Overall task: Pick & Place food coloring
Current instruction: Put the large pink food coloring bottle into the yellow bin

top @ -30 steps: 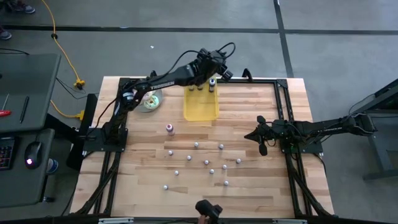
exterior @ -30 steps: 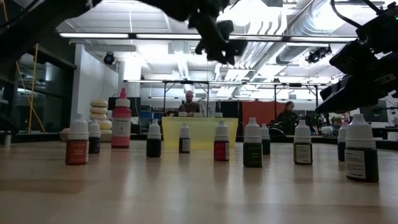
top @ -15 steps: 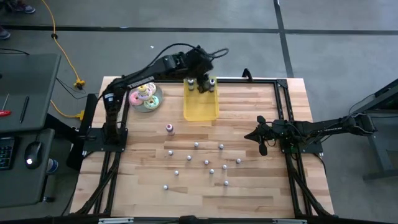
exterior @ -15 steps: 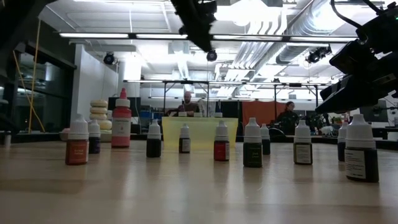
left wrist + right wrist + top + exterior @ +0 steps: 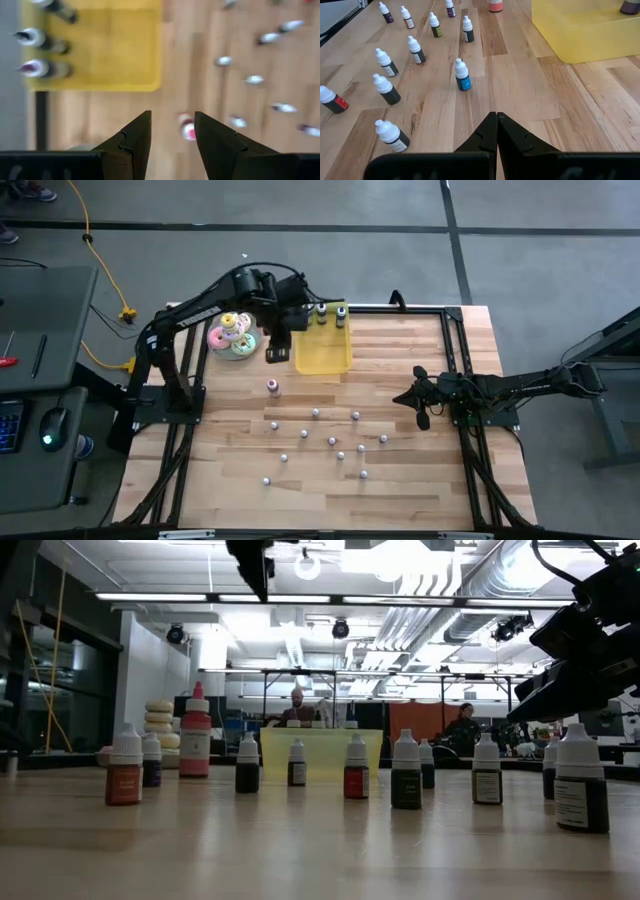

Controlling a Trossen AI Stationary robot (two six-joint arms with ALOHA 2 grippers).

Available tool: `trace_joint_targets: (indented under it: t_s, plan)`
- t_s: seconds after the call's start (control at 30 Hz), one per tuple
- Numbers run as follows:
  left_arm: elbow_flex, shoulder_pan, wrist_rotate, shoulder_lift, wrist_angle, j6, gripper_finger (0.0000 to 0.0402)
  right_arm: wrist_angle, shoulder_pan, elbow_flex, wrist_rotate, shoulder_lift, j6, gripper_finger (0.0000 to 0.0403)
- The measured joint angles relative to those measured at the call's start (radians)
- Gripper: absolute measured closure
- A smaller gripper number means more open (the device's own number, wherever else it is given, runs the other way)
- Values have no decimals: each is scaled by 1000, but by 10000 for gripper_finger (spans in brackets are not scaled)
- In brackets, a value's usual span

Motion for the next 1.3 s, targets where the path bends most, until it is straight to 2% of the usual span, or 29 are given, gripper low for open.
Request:
trace_joint_targets:
  t_s: [0.07,0.13,0.33,0.43,0.53,0.67,0.83,0.93,1.3]
  plan:
    - [-43,-13,70,-36,-12,7,257,0,0,0,0,0,0,402]
    - [-97,-28,95,-74,-4,9,257,0,0,0,0,0,0,402]
    - [-375,-72,-11,-233,88,1,257,0,0,0,0,0,0,402]
    - [-547,-78,-3,-316,207,0,254,0,0,0,0,0,0,402]
    - [-701,-77,45,-379,318,-26,233,0,0,0,0,0,0,402]
    - [-845,-84,70,-423,429,-53,180,0,0,0,0,0,0,402]
    - [-929,-84,68,-437,507,-38,108,0,0,0,0,0,0,402]
    - [-963,-82,68,-437,529,-4,83,0,0,0,0,0,0,402]
    - [-1084,-82,31,-431,699,8,78,0,0,0,0,0,0,402]
